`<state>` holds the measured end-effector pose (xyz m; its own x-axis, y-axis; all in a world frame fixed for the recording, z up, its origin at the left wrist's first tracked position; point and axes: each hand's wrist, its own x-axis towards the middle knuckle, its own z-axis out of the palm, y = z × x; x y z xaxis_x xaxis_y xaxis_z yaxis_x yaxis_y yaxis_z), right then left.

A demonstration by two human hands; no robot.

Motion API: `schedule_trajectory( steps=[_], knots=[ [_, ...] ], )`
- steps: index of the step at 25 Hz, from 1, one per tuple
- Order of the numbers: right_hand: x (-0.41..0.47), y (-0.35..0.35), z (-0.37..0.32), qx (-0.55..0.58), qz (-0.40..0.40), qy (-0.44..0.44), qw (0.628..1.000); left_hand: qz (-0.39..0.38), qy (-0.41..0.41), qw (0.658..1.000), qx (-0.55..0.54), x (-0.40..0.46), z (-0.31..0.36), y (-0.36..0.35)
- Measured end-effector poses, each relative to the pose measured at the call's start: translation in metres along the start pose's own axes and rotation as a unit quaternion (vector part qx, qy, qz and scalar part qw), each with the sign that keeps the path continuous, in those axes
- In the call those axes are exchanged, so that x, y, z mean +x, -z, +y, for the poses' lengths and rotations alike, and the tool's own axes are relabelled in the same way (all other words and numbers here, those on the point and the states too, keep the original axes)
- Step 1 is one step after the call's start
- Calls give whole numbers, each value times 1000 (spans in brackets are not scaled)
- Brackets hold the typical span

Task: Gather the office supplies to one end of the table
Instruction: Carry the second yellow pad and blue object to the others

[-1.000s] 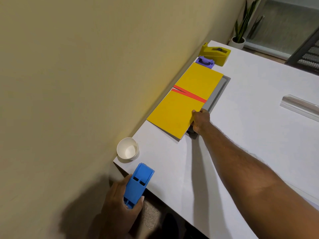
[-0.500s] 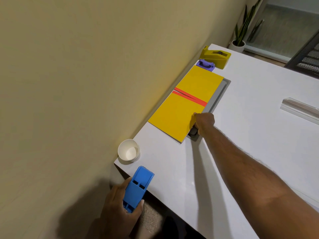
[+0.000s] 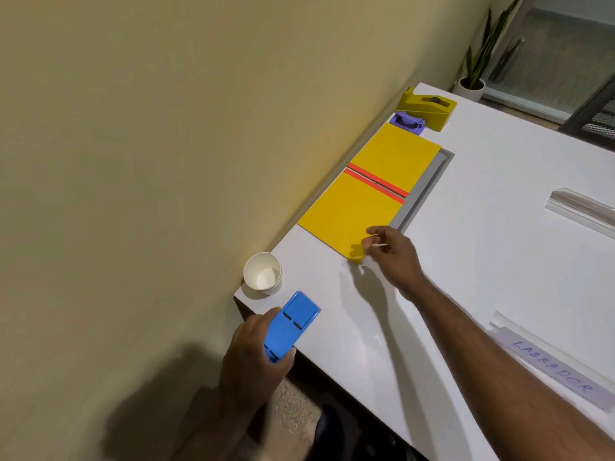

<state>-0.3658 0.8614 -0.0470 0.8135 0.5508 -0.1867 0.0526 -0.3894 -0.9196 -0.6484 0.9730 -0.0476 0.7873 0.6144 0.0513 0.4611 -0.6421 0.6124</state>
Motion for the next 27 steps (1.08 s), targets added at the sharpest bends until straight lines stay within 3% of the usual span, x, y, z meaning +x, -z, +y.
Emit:
schedule_trajectory(
  steps=[2,4,7,9,12,15,19,22,27],
  knots=[
    [-25,-13,-10,-61,-138,60,987,-7,-30,999,8,5,0,0],
    [-40,-25,-18,-165,-224,123,953,-8,-70,997,21,8,-4,-3],
    [-52,-42,-22,-283,-305,193,889,21,-130,990,51,10,-12,-10],
    [-56,-51,-19,-322,-318,210,867,50,-163,984,54,10,-16,-16],
    [-60,-55,-14,-340,-298,239,859,73,-203,976,37,12,-20,-21],
    [-61,-44,-7,-292,-281,242,881,54,-199,978,17,12,-21,-25],
    [-64,-13,17,-235,-223,191,926,34,-89,995,-42,7,-26,-23],
    [-63,5,36,-196,-137,128,962,55,-11,998,-12,-6,-36,-25],
    [-47,-17,38,-195,-17,83,977,39,96,994,43,-6,-48,-31]
  ],
)
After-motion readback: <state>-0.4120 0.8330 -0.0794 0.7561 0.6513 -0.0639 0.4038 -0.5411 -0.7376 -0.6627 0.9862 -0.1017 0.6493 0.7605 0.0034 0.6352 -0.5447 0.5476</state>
